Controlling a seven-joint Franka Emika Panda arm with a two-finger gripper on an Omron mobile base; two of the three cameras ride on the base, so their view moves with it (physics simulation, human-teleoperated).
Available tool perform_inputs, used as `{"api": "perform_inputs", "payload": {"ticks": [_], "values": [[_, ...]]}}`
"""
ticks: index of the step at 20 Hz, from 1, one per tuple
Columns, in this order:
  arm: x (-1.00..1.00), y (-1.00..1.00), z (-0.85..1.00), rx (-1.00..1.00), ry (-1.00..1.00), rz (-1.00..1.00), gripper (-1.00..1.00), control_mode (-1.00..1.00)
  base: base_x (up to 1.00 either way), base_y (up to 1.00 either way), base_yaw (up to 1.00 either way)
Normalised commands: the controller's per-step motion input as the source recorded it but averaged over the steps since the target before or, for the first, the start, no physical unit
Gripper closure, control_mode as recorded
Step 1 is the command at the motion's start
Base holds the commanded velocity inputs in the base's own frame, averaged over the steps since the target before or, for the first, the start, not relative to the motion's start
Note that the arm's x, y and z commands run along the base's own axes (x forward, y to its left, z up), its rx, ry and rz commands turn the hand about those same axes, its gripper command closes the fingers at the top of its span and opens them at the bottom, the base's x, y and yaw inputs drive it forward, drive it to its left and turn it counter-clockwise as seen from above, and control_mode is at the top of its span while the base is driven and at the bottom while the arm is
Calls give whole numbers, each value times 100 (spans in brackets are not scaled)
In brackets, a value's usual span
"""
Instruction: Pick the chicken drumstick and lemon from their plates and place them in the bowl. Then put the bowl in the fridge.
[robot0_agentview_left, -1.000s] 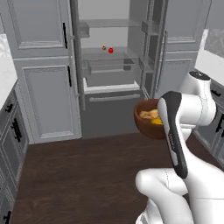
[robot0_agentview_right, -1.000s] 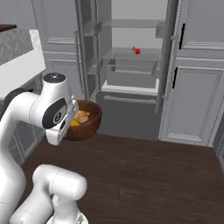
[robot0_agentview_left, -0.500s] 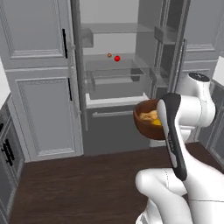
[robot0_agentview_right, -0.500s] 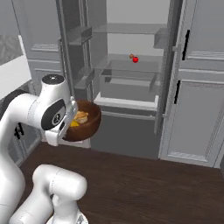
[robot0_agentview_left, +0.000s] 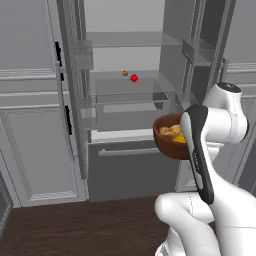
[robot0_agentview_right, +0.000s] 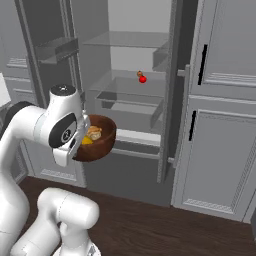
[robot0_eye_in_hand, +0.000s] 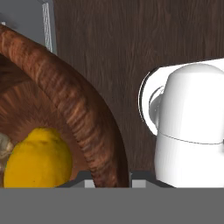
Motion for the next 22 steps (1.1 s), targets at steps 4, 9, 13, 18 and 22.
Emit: {"api": "perform_inputs", "payload": {"ticks": [4, 9, 13, 18, 22], "values": [[0, 0, 0, 0, 0, 0, 100, 100, 59, 1, 5], [0, 0, 0, 0, 0, 0, 100, 100, 44, 21, -7], [0, 0, 0, 0, 0, 0, 100, 100, 26, 56, -28], [0, 0, 0, 0, 0, 0, 100, 100, 22, 33, -15], [0, 0, 0, 0, 0, 0, 100, 100, 58, -1, 0]]}}
